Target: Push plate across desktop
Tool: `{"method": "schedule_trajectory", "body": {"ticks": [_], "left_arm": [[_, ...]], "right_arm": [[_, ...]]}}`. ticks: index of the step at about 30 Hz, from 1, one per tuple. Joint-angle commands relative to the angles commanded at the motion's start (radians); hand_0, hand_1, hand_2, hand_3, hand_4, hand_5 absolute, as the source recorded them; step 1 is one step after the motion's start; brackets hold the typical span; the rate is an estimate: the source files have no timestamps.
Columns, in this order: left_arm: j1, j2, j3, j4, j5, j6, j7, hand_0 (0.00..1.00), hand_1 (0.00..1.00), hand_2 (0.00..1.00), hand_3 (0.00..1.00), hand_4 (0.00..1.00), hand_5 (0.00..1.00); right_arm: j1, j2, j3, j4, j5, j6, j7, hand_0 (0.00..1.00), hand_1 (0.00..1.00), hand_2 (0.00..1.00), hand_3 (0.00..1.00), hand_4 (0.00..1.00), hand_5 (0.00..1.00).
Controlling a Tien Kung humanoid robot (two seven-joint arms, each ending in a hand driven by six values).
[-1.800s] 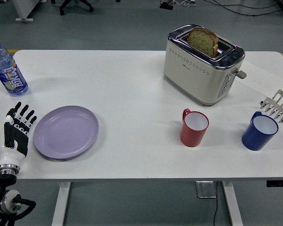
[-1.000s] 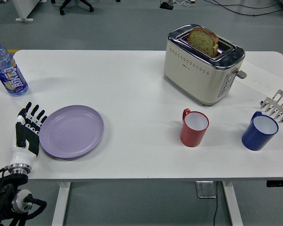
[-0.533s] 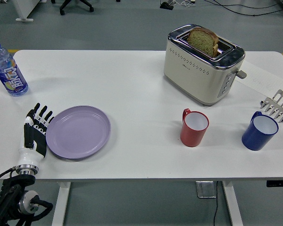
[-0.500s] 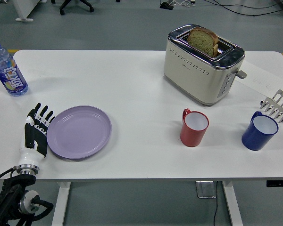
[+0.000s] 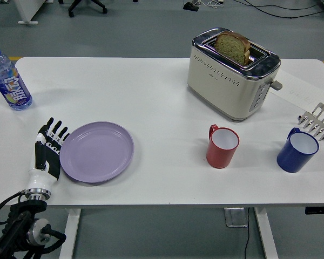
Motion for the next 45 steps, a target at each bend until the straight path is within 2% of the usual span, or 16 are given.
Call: {"method": "schedule_trajectory", "body": {"ticks": [45], "left_arm": [[-0.052, 0.0, 0.209, 0.007, -0.056, 0.013, -0.03, 0.883, 0.912, 0.961, 0.986, 0.498, 0.998]], "right_arm": [[0.015, -0.002, 0.007, 0.0, -0.02, 0.001, -0.001, 0.633, 0.563, 0.658, 0.612, 0.169, 0.319]]}}
